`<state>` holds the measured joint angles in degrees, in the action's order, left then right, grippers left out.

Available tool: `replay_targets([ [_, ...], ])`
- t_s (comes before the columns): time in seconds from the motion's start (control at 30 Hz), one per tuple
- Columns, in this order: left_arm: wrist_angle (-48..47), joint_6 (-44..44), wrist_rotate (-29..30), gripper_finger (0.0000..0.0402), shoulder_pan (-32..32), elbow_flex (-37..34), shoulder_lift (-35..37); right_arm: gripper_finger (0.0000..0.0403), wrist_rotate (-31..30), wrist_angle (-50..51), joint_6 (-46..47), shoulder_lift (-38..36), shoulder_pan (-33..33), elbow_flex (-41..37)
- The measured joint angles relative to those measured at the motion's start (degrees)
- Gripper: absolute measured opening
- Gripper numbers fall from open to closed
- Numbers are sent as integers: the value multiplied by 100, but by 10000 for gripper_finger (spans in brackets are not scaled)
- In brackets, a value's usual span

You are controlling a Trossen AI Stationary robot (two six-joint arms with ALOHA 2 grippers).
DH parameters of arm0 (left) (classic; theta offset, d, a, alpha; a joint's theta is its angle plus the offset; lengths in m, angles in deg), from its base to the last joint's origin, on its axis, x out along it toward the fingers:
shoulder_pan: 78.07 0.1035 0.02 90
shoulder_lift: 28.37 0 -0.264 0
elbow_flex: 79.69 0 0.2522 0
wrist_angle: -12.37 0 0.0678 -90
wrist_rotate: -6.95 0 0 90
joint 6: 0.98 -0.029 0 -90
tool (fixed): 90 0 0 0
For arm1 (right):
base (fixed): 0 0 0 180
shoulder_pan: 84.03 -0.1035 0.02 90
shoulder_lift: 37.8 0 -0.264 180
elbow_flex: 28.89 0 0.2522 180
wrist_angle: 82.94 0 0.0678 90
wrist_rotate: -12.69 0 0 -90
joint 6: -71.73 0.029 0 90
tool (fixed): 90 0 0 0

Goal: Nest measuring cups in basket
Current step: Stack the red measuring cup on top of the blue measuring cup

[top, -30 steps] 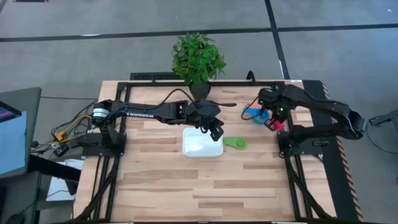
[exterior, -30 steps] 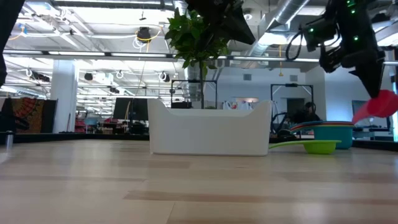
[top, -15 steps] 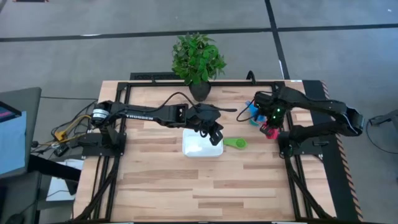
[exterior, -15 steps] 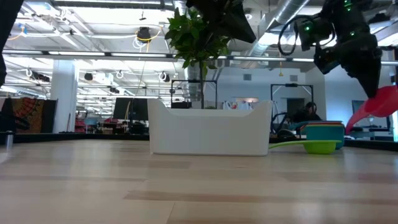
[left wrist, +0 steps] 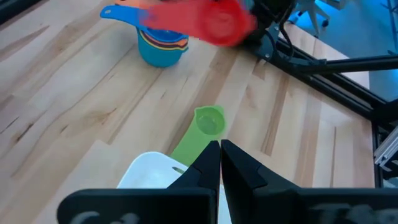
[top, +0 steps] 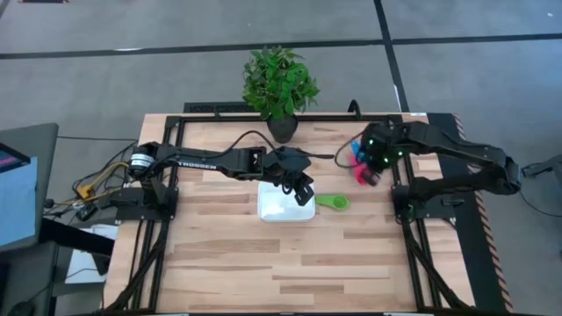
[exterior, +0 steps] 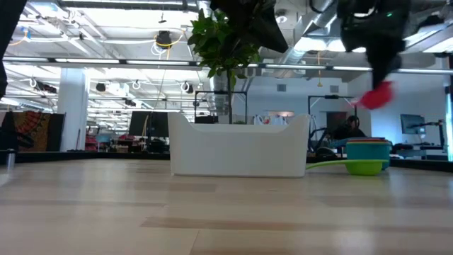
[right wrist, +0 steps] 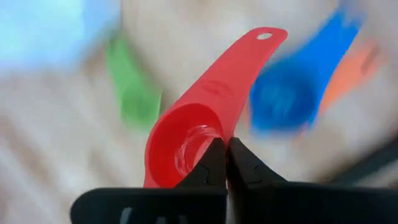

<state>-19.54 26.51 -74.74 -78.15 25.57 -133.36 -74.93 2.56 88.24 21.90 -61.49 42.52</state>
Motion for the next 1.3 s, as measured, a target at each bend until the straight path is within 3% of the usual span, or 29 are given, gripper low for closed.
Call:
replay_targets([
  [0.17,-62,-42,0,0,0,0,0,5,-613,-1587,-97,-212,386,-530],
  [0.43,-403,-110,183,0,-62,-2,0,6,-1213,-2018,-609,-587,902,-1387],
  [0.83,-392,-162,291,0,-66,-2,0,8,-830,-2290,-992,-880,1359,-1607],
  [1.3,-394,-188,417,0,-66,-2,0,24,-843,-2269,-946,-397,1386,-1607],
])
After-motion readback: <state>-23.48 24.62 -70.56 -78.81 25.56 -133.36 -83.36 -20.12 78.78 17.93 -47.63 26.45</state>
